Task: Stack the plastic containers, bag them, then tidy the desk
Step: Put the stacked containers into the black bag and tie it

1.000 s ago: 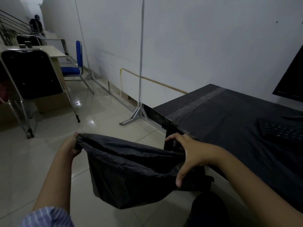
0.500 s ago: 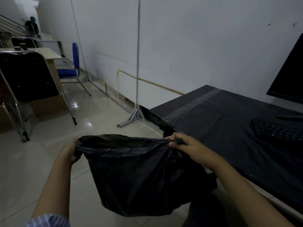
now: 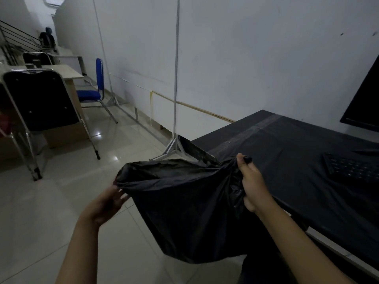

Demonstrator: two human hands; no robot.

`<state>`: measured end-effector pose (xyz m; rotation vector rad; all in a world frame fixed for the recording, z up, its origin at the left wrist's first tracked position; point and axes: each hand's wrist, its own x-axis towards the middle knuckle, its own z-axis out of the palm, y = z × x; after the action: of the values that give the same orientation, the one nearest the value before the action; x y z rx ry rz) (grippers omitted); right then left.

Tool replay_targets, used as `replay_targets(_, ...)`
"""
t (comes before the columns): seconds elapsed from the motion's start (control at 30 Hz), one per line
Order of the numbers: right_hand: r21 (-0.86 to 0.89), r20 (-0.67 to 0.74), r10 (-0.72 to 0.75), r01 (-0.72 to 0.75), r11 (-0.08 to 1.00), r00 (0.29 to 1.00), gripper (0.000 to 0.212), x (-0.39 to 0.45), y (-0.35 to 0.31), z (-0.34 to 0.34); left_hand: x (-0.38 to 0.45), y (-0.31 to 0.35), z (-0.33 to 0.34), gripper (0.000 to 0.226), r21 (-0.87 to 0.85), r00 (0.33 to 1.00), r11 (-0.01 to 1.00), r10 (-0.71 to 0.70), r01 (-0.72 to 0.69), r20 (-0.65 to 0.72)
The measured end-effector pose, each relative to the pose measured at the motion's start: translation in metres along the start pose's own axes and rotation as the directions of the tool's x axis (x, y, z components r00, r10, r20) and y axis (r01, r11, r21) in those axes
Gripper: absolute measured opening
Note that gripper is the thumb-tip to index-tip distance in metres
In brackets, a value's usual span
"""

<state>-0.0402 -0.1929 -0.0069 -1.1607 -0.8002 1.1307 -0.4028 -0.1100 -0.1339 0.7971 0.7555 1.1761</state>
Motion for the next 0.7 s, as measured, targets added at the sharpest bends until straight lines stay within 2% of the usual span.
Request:
replay_targets(0.03,0.021,-0.009,0.01,-0.01,1.0,1.0,0.023,0.001,-0.001,-0.001,-0.001,-0.01,0.004,0.049,0.081,1.0,0.997,0.002,-0.003,0.012)
replay_targets(0.13,0.045,-0.025,0.035,-0.034,0.998,0.999,0.039,0.002,-0.003,-0.002,-0.007,-0.046,0.027,0.121,0.301,0.992,0.953,-0.078,0.044,0.103)
replay_targets(0.2,0.059,-0.033,0.059,-0.057,0.997,0.998,0.044,0.002,-0.002,-0.003,-0.008,-0.067,0.049,0.142,0.389,0.987,0.92,-0.098,0.041,0.128)
replay_targets(0.27,0.07,-0.036,0.073,-0.071,0.995,0.997,0.048,0.003,-0.002,-0.006,-0.005,-0.079,0.069,0.137,0.448,0.984,0.893,-0.12,0.049,0.13)
replay_targets(0.33,0.08,-0.02,0.073,-0.071,0.994,0.997,0.059,0.002,-0.004,-0.01,-0.002,-0.084,0.086,0.123,0.498,0.988,0.867,-0.092,0.017,0.126)
replay_targets(0.47,0.01,0.054,0.01,-0.011,1.0,0.998,0.117,-0.002,-0.01,-0.018,0.001,-0.086,0.111,0.084,0.528,0.999,0.849,0.053,-0.04,-0.009)
replay_targets(0.57,-0.238,0.061,-0.045,0.058,0.97,0.997,0.145,-0.003,-0.012,-0.018,0.0,-0.084,0.123,0.065,0.477,0.991,0.875,0.123,-0.084,-0.05)
replay_targets(0.6,-0.343,0.051,-0.075,0.088,0.935,0.996,0.143,-0.003,-0.012,-0.017,-0.001,-0.083,0.126,0.062,0.456,0.987,0.885,0.145,-0.1,-0.066)
replay_targets(0.7,-0.521,0.025,-0.205,0.188,0.833,0.978,0.11,-0.003,-0.011,-0.015,-0.004,-0.078,0.134,0.047,0.44,0.976,0.883,0.21,-0.165,-0.056)
